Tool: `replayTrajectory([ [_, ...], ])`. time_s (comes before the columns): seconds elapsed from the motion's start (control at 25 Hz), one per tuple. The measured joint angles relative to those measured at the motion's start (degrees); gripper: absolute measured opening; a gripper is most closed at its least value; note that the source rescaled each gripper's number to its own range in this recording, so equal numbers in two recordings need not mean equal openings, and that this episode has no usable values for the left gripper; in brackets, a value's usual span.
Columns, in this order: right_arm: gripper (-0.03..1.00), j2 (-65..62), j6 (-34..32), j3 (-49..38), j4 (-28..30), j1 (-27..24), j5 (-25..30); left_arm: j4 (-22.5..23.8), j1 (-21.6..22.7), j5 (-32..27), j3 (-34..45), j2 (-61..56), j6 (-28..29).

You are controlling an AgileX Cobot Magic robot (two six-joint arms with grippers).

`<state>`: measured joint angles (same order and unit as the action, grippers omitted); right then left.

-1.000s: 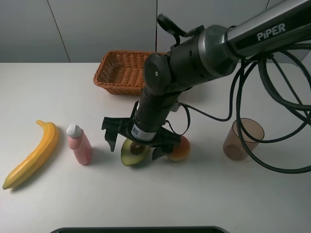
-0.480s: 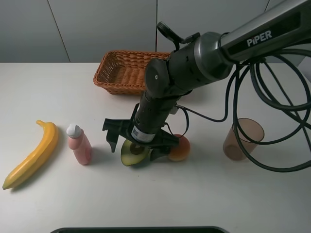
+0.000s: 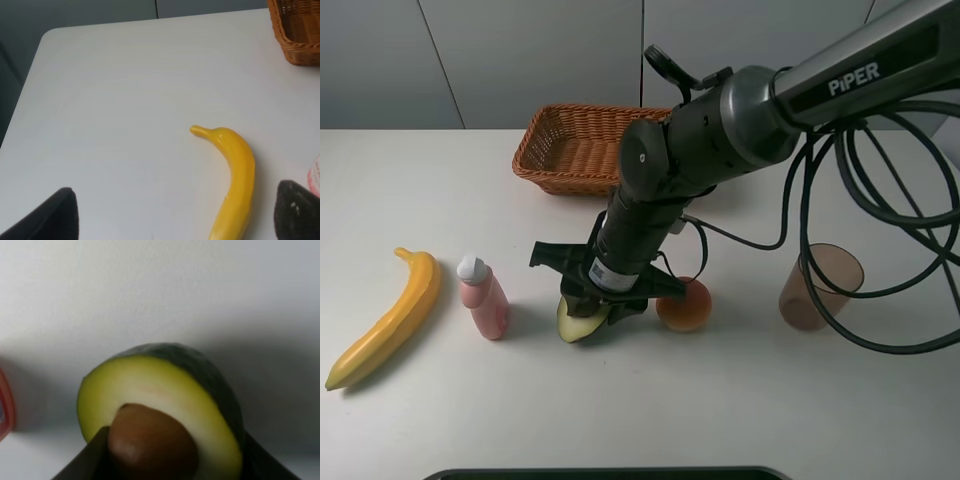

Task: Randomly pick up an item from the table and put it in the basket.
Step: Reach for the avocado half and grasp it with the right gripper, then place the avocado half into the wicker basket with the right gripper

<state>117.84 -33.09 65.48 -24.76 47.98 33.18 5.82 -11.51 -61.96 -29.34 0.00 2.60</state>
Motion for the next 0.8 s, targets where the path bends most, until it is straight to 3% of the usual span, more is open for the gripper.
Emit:
replayTrajectory([
  [0.48, 0.00, -1.36, 0.75, 0.00, 2.20, 0.00, 0.71, 0.00, 0.00, 0.00, 0.00, 0.00, 0.00],
  [0.8, 0.00, -14.64, 0.75, 1.69, 10.58, -2.80, 2.74, 0.00, 0.00, 0.00, 0.00, 0.00, 0.00],
])
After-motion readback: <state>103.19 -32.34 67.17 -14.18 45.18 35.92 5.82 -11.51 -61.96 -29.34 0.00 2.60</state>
